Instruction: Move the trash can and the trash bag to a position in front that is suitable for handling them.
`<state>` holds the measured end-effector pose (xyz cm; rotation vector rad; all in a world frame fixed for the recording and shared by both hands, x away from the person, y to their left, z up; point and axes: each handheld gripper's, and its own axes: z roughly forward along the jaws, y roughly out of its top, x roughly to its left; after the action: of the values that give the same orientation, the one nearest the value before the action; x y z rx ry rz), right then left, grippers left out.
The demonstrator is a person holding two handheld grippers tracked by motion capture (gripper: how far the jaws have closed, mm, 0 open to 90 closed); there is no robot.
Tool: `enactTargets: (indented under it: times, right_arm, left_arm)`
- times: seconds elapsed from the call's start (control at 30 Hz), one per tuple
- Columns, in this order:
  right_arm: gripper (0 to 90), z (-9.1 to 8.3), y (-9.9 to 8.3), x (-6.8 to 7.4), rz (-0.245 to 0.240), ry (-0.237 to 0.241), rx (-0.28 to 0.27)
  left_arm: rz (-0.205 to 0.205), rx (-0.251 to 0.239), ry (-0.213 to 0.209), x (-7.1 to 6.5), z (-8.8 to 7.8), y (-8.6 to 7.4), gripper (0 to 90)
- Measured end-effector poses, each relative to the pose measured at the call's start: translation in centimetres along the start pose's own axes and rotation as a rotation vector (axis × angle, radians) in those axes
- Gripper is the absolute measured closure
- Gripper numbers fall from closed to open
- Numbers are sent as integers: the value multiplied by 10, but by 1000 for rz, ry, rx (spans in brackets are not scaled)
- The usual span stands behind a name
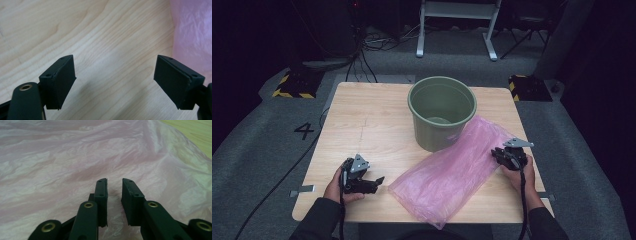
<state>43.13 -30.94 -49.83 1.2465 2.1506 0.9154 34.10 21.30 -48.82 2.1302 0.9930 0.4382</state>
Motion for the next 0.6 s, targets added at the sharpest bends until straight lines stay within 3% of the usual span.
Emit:
enactTargets:
  times: [0.03, 0.13, 0.2, 0.33, 0.37, 0.43, 0.5, 0.53, 0.6]
  right_arm:
    - [748, 2, 1, -4, 17, -15, 2]
    - [749, 5, 2, -8, 4, -33, -7]
    - [740, 8, 6, -11, 18, -56, 9]
    - [642, 9, 7, -14, 47, -62, 2]
    - [543, 2, 7, -13, 67, -40, -23]
    - [438, -6, 8, -12, 85, -17, -54]
    - [367, -18, 8, -9, 121, 56, -99]
    - [367, -18, 8, -9, 121, 56, -99]
    - [278, -27, 8, -2, 120, 92, -114]
  left_arm:
    - [17, -1, -7, -2, 0, 4, 173]
    - [24, 11, -10, -4, 2, 5, 172]
    - [46, 45, -2, -5, 7, 3, 170]
    - [40, 62, -1, -6, 10, 0, 170]
    - [47, 65, -2, -5, 11, -1, 169]
    - [44, 70, -1, -5, 11, -3, 168]
    - [39, 72, -7, -5, 11, -6, 165]
    - [39, 72, -7, -5, 11, -6, 165]
    - [37, 66, -10, -5, 11, -7, 165]
